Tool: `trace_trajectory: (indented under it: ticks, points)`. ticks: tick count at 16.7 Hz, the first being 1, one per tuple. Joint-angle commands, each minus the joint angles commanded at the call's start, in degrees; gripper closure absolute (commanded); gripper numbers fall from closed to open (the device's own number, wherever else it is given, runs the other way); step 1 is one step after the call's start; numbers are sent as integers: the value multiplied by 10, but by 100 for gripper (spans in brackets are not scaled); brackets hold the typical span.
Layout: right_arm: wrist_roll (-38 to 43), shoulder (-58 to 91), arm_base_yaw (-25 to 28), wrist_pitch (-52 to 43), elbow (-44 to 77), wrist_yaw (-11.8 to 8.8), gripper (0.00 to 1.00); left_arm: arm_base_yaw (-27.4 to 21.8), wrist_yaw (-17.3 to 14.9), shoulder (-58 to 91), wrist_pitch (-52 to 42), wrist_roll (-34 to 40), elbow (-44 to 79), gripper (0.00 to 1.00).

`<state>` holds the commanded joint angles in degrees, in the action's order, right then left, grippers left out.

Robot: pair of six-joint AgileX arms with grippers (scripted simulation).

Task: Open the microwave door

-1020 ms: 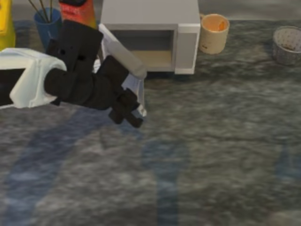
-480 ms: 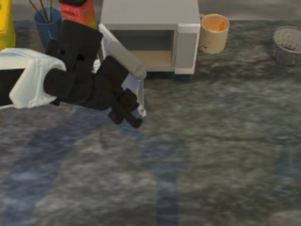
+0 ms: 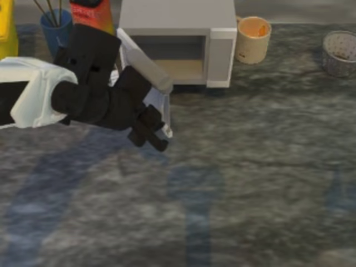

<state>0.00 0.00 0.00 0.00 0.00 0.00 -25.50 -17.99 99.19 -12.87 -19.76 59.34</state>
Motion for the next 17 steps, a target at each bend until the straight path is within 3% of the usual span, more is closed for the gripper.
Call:
trace_trajectory:
  ticks: [17]
  points:
    - [0, 0, 0, 0, 0, 0, 0, 18, -29, -4, -15, -41, -2, 100]
